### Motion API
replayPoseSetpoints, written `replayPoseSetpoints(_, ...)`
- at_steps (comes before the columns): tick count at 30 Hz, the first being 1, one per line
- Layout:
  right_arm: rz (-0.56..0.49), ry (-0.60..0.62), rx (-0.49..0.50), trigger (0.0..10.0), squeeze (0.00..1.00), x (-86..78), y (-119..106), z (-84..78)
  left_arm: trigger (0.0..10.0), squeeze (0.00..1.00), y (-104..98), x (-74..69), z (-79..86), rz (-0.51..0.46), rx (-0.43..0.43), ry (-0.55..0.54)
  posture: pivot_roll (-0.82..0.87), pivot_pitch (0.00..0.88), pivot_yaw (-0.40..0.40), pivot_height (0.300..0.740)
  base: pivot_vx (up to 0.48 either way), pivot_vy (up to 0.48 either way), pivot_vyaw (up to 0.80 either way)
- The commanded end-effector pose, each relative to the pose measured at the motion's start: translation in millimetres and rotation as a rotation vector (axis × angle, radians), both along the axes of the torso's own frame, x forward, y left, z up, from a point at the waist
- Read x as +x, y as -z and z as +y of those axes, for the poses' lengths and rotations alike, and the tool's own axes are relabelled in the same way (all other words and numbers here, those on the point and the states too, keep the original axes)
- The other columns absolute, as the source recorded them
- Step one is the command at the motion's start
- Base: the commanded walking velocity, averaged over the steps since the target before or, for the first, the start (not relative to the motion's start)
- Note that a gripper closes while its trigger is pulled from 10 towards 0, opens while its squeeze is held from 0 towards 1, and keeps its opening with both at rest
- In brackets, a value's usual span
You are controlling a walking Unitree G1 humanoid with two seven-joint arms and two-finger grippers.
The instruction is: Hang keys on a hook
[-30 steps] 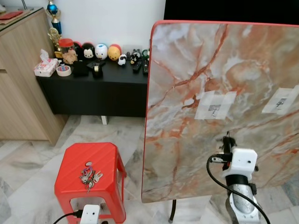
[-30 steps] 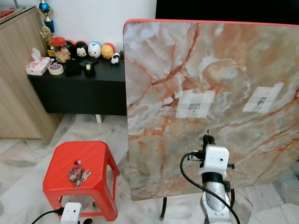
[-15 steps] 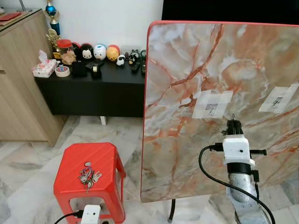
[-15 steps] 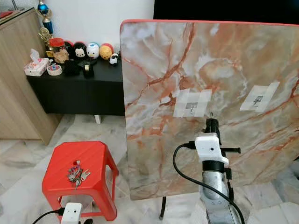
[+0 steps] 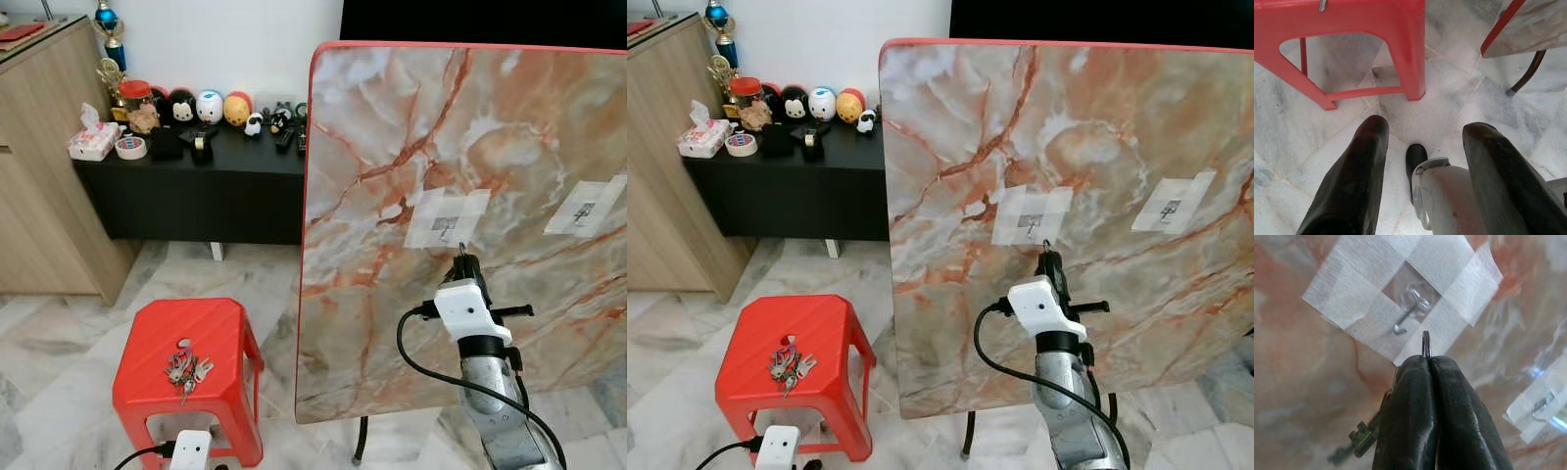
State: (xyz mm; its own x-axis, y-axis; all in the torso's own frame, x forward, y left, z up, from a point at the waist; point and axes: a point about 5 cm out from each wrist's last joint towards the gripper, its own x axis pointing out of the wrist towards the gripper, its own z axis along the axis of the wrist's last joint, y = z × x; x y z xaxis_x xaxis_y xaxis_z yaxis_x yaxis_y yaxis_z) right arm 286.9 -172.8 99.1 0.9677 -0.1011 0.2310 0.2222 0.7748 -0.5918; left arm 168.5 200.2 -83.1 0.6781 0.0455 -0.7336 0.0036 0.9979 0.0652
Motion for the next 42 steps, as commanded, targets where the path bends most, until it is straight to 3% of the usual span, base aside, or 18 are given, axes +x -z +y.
replayPoseSetpoints(1, -0.004, 0.008, -0.020, 10.0, 0.00, 1.8, -1.6, -1.6, 10.0, 0.00, 2.6, -3.6, -2.9, 0.025, -0.006, 0.010, 0.07, 0.000, -0.084, 0.740, 0.000, 0.000, 0.00)
replayPoseSetpoints(23, -0.002, 0.020, -0.069, 10.0, 0.00, 11.8, -3.1, -2.5, 10.0, 0.00, 2.2, -2.9, -3.2, 0.020, -0.008, 0.008, 0.07, 0.000, -0.084, 0.740, 0.000, 0.000, 0.00)
replayPoseSetpoints(42, -0.022, -0.033, -0.147, 10.0, 0.00, 12.0, -2.7, 8.1, 10.0, 0.00, 1.6, -1.8, -3.5, 0.012, -0.010, 0.009, 0.07, 0.000, -0.084, 0.740, 0.000, 0.000, 0.00)
